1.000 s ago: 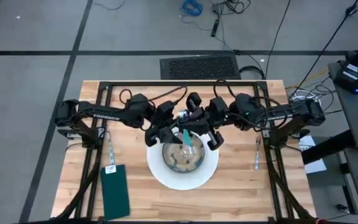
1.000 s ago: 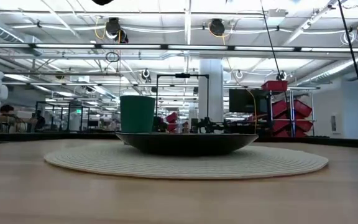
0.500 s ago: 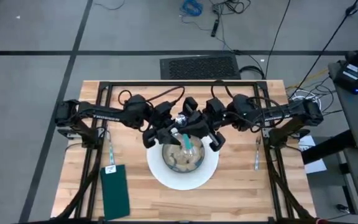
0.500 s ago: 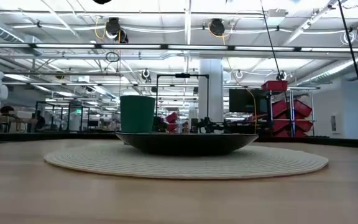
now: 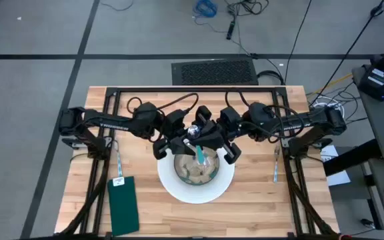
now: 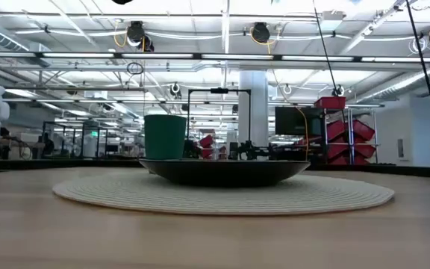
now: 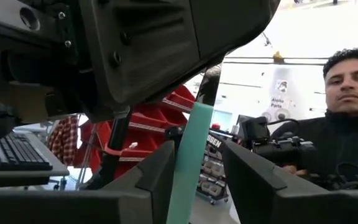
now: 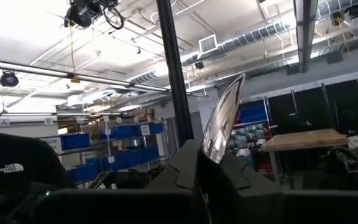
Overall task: Set table place
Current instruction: Put the blue spoon on the right side of the white table mat
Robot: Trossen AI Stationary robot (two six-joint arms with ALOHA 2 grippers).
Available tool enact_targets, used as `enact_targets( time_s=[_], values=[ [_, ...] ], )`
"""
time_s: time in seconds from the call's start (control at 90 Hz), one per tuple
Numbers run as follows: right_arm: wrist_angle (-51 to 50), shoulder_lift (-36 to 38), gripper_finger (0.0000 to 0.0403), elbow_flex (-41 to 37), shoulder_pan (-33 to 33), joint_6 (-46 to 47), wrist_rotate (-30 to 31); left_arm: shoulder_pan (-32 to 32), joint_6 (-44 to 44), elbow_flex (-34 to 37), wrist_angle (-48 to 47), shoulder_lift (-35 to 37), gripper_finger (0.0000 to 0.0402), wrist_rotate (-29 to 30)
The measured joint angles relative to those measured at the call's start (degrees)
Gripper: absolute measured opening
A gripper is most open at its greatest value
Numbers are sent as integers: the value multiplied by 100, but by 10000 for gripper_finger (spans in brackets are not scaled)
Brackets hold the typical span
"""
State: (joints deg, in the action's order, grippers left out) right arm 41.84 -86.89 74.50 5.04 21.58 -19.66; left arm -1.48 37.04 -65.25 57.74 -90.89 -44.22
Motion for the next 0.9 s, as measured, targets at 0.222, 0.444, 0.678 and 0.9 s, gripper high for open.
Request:
enact_targets(
  time_s=[0.222,0.444,0.678,0.9],
  values=[
    [-141,2,0,0,-4,27,26,2,4,0,-3,0,120,47],
    [-242,2,0,0,-9,-18,45,11,-14,0,-59,0,67,281],
    [-212,12,8,0,-11,75,49,-4,-213,-13,-77,15,27,225],
    [-262,57,89,0,-28,672,11,-21,-94,-9,-186,-2,29,230]
  ],
)
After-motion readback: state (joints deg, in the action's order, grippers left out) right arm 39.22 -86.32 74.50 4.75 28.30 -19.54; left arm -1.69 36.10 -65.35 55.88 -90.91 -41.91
